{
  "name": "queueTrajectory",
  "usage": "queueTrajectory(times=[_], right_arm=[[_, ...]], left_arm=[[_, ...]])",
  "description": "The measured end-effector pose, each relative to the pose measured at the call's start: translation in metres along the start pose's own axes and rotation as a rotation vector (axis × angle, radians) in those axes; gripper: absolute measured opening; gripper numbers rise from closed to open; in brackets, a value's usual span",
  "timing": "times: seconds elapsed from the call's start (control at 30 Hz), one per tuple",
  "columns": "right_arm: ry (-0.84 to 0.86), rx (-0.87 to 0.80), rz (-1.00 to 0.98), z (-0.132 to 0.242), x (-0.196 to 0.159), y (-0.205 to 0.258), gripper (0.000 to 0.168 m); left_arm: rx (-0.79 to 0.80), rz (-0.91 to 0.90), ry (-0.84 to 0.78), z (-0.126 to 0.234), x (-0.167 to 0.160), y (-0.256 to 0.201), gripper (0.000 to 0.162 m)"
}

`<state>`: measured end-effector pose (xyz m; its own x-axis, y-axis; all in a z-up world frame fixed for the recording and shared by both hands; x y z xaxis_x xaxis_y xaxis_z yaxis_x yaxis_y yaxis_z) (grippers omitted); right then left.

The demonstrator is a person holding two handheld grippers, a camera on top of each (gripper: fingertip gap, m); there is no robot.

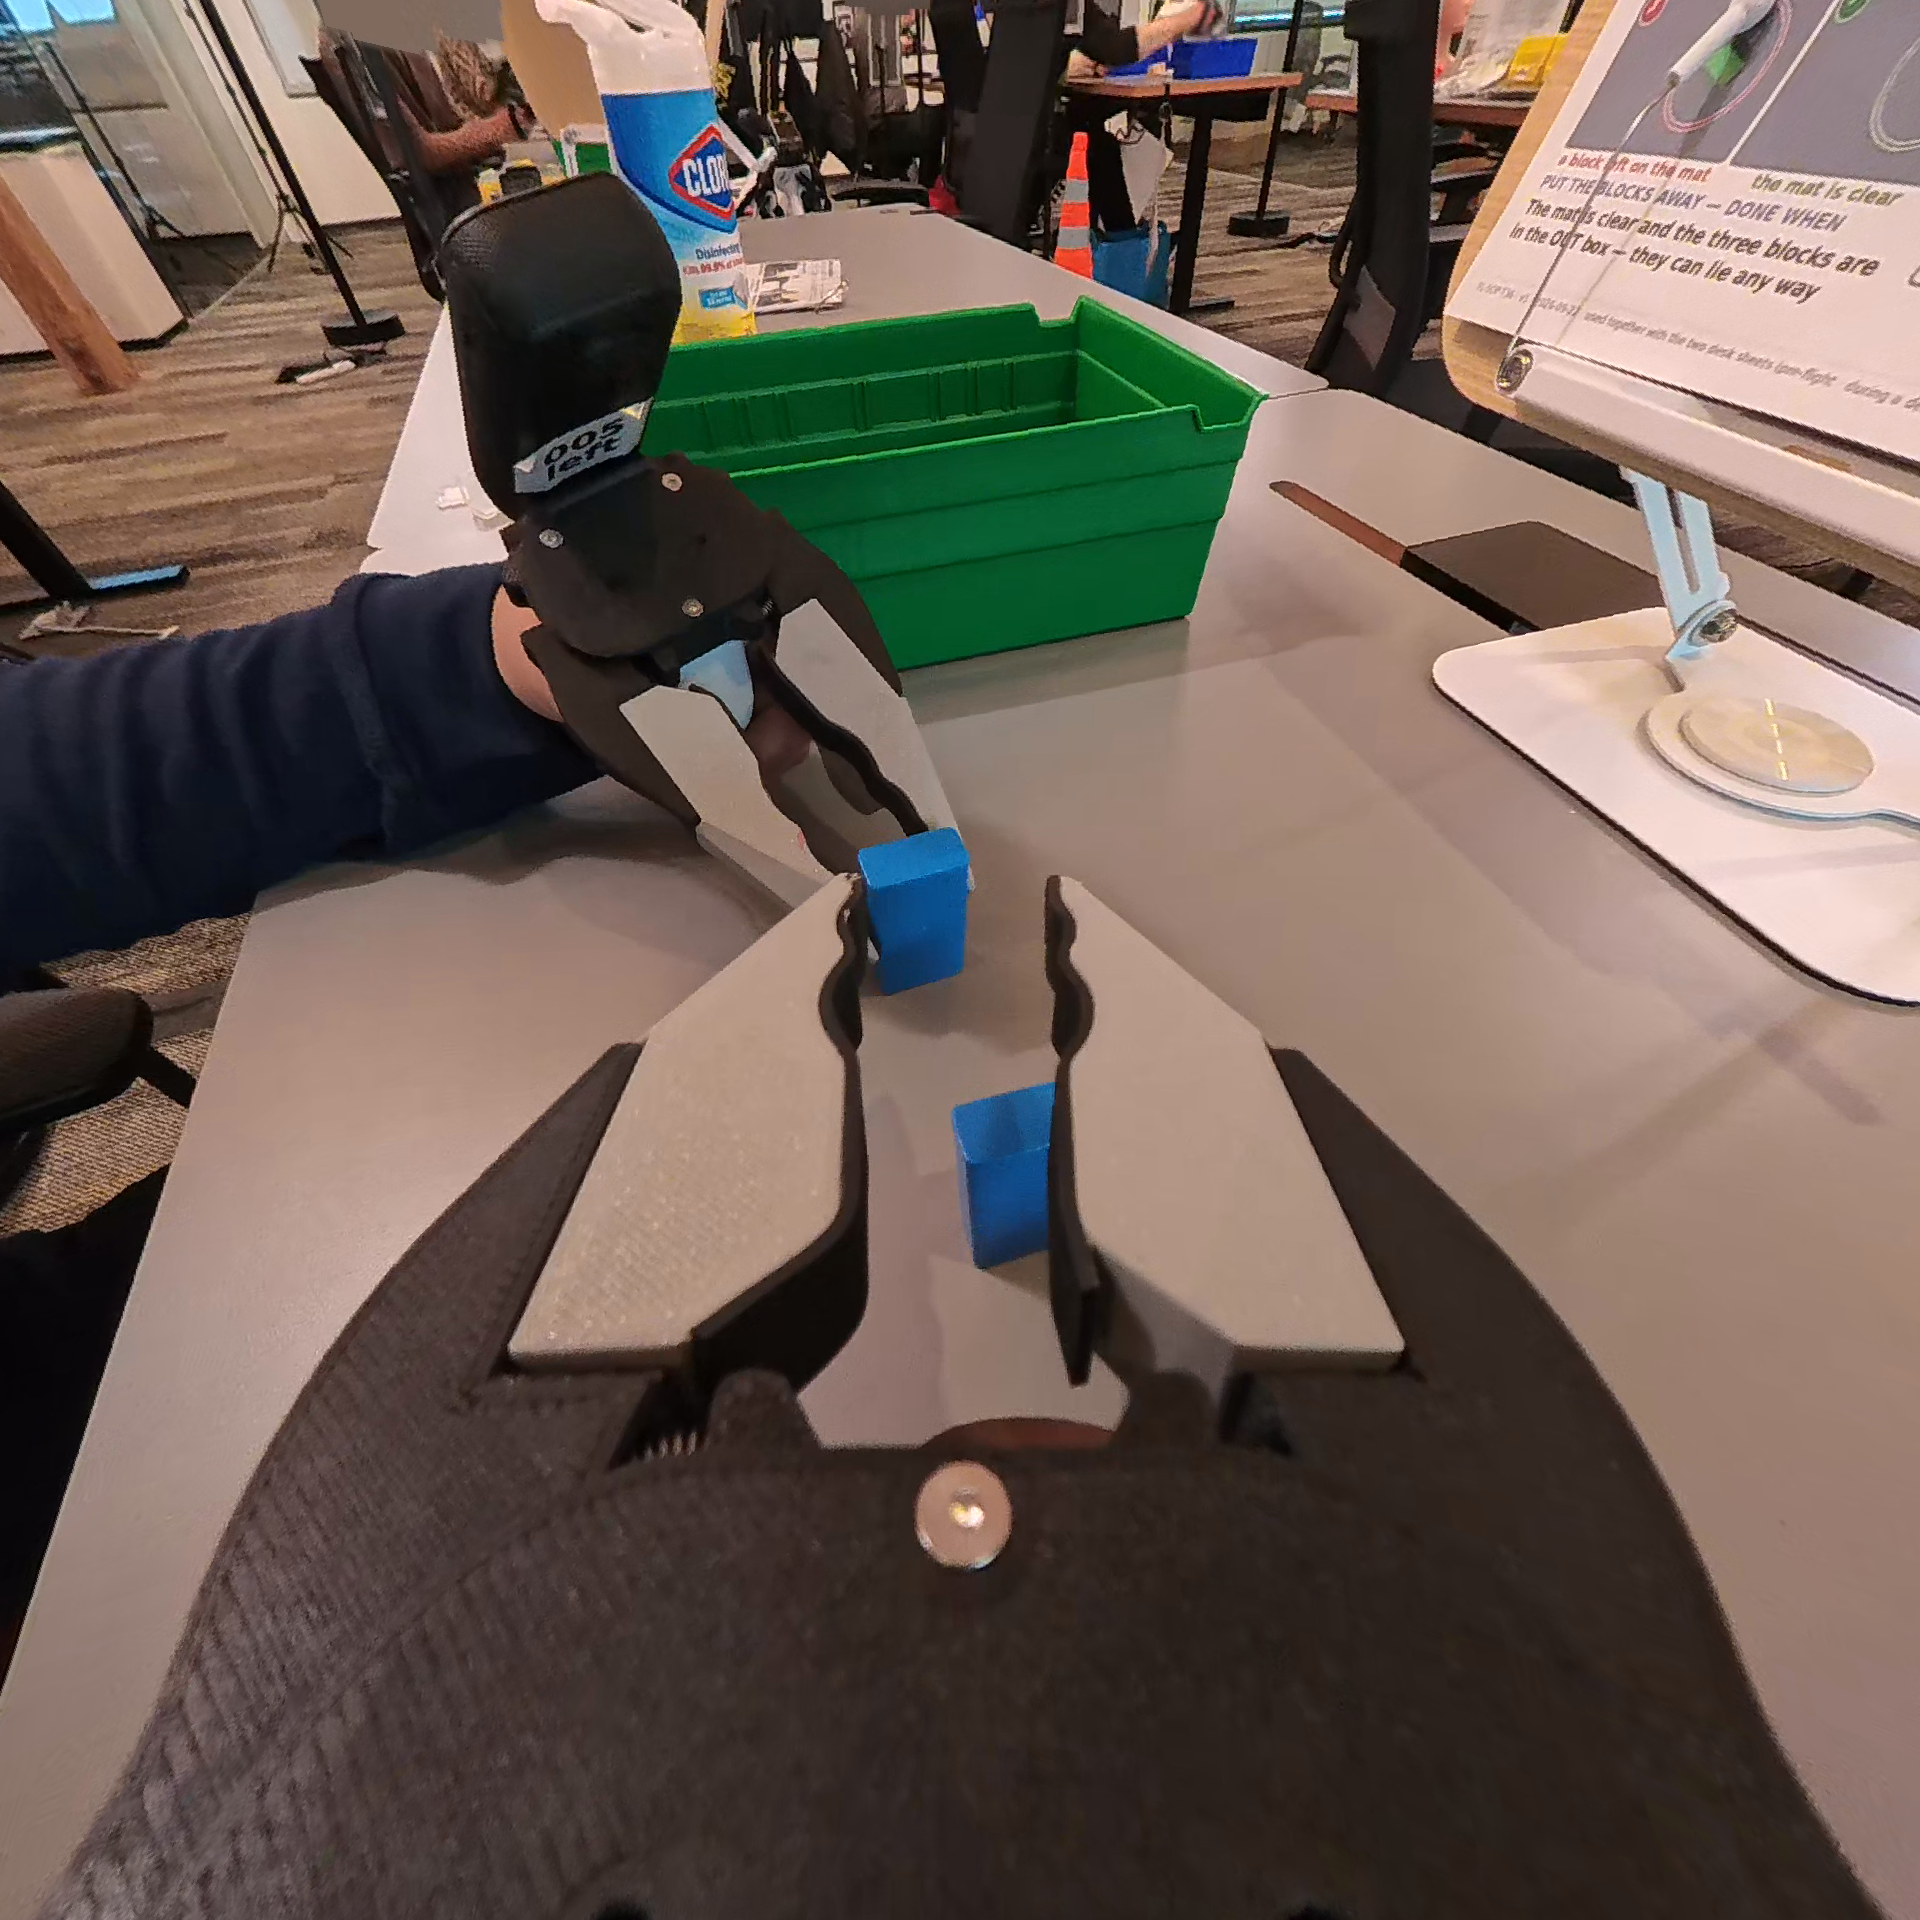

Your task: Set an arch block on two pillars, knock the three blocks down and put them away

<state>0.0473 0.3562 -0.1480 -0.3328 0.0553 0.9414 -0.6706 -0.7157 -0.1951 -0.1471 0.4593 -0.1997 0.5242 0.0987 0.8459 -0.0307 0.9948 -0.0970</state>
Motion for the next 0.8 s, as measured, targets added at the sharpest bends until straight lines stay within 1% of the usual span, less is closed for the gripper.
queueTrajectory(times=[0.17, 0.47, 0.53, 0.6, 0.8], right_arm=[[-0.001, 0.001, 0.002, 0.001, 0.000, 0.000, 0.031], [-0.001, 0.000, 0.003, 0.001, 0.000, 0.000, 0.031], [0.007, -0.003, 0.006, 0.002, 0.000, 0.000, 0.031], [0.015, -0.007, 0.010, 0.003, -0.001, -0.001, 0.031], [-0.001, -0.019, 0.000, 0.009, 0.000, -0.005, 0.032]], left_arm=[[0.021, 0.009, 0.018, 0.001, -0.002, 0.003, 0.031], [0.055, -0.034, 0.083, -0.003, -0.007, -0.001, 0.029], [0.061, -0.025, 0.097, -0.003, -0.008, -0.002, 0.022], [0.071, -0.016, 0.109, -0.003, -0.009, -0.003, 0.020], [0.055, 0.012, 0.106, 0.003, -0.013, -0.011, 0.025]])
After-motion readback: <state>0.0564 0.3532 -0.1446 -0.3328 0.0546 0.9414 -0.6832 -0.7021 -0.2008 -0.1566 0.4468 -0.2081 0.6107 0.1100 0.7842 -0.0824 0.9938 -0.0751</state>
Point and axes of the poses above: each gripper's, where its closed fingertips meet, z back along the fingers, x out of its top, y = z × x across the jaws, the point moved 10 cm from there along z, back along the fingers, and after that the axes turned 14 degrees about z, right-handed, at the moved point
